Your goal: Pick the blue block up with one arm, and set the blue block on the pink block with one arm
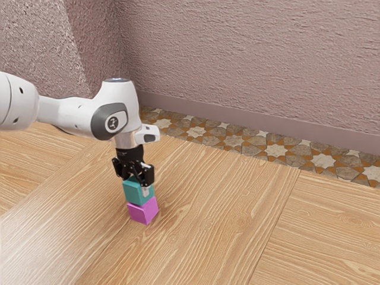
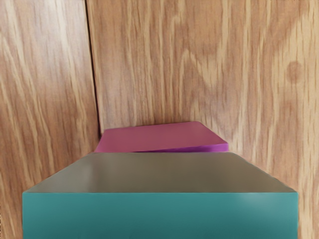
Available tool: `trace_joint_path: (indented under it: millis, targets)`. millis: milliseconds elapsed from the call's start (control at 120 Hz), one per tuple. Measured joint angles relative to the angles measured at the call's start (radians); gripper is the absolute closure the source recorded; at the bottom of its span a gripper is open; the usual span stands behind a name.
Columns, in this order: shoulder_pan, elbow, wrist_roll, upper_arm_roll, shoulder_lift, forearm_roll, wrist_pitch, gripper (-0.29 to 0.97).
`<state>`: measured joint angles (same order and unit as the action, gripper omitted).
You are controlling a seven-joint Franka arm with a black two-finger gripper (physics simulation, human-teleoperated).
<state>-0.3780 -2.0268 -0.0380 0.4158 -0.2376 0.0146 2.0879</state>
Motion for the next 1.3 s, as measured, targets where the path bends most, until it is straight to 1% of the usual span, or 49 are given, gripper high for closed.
trace_joint_path:
  millis: [417, 467, 567, 683, 800, 917, 1050, 1142, 1200, 1225, 1258, 1300]
  targets:
    - [0.002, 0.002, -0.013, 0.000, -0.008, 0.001, 0.000, 0.27]
    - [0.003, 0.002, -0.015, 0.000, -0.009, 0.000, 0.000, 0.25]
    - [0.006, 0.002, -0.016, 0.001, -0.014, -0.001, 0.000, 0.16]
    - [0.006, 0.008, -0.017, 0.006, -0.010, -0.002, 0.000, 0.09]
    - [-0.003, 0.009, -0.045, 0.018, 0.057, -0.003, -0.006, 0.05]
    - [-0.026, 0.019, -0.134, 0.037, 0.201, -0.006, -0.047, 0.03]
    - [-0.038, 0.199, -0.254, 0.093, 0.242, -0.004, -0.174, 0.02]
    - [0.022, 0.326, -0.323, 0.075, 0.225, 0.019, -0.267, 0.01]
    - [0.197, 0.405, -0.354, -0.066, 0.178, 0.034, -0.321, 0.01]
    - [0.258, 0.426, -0.366, -0.114, 0.161, 0.039, -0.341, 0.01]
    - [0.311, 0.443, -0.380, -0.153, 0.145, 0.045, -0.365, 0.01]
    - [0.345, 0.454, -0.396, -0.176, 0.135, 0.057, -0.389, 0.00]
